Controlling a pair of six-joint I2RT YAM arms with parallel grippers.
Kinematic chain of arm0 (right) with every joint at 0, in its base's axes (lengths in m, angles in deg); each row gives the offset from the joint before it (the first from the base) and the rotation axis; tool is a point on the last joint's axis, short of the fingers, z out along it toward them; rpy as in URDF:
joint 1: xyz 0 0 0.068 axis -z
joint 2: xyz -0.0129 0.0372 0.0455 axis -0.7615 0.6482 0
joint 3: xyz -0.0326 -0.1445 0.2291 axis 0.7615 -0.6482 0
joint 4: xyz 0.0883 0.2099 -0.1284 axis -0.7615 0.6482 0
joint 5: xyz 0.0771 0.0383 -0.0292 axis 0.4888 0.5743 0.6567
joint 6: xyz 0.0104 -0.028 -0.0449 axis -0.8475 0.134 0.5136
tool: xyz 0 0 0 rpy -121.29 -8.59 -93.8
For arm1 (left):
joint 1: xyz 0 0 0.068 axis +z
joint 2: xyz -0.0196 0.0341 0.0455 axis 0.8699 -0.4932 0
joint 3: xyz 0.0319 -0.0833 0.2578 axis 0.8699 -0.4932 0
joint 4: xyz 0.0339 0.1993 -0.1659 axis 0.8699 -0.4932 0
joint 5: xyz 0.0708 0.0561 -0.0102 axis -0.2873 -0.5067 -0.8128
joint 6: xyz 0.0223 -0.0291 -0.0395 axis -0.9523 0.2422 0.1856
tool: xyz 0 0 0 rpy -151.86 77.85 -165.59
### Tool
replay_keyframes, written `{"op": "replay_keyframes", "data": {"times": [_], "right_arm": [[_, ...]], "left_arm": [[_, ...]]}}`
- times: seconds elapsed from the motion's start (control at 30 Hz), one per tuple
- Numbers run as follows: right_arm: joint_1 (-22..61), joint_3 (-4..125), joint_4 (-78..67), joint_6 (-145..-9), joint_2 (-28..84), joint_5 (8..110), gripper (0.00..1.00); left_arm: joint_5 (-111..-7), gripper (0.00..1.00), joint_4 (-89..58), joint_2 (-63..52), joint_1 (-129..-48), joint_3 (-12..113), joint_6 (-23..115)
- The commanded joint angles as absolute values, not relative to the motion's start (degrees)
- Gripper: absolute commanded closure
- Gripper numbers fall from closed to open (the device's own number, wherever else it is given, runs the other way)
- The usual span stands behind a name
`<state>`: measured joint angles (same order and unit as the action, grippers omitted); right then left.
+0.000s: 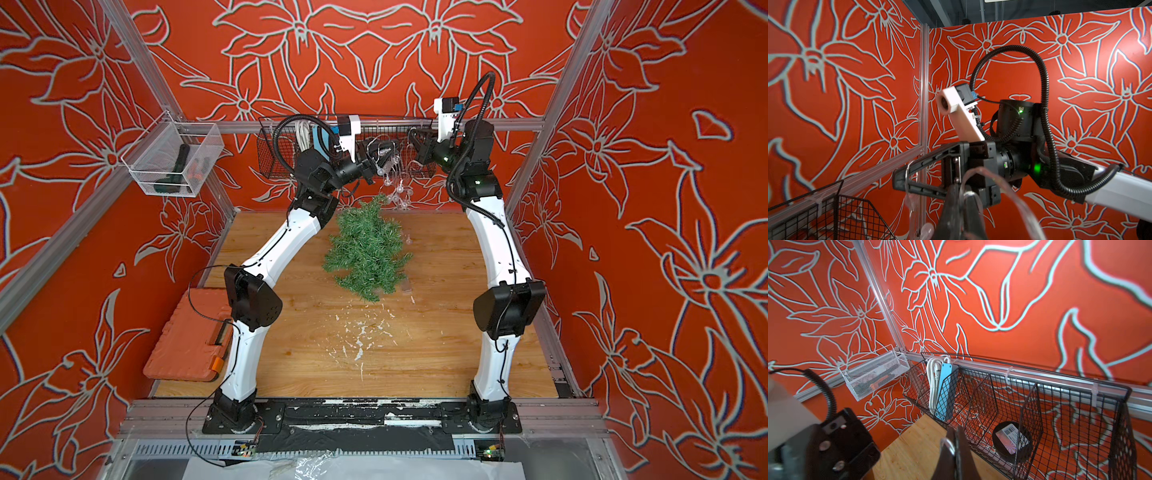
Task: Remove string lights from the small christmas tree
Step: Place the light string at the center of the board.
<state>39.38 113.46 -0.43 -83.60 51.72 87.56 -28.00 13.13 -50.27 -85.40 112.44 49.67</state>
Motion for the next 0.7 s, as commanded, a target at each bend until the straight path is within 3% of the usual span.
{"op": "replay_keyframes", "data": {"times": [0.0, 0.33, 0.67], "right_arm": [[38.5, 113.3, -4.2, -85.2, 48.6, 89.2, 1.0], [33.7, 117.6, -0.9, -84.7, 49.6, 92.8, 1.0], [32.7, 111.3, -5.9, -88.4, 44.5, 96.7, 1.0]], "left_arm": [[-27.1, 0.88, 12.9, -48.8, -86.0, 112.9, 48.2], [-28.5, 0.7, 11.6, -49.5, -87.2, 112.3, 46.6], [-33.3, 0.64, 10.5, -50.3, -87.3, 113.1, 45.4]]}}
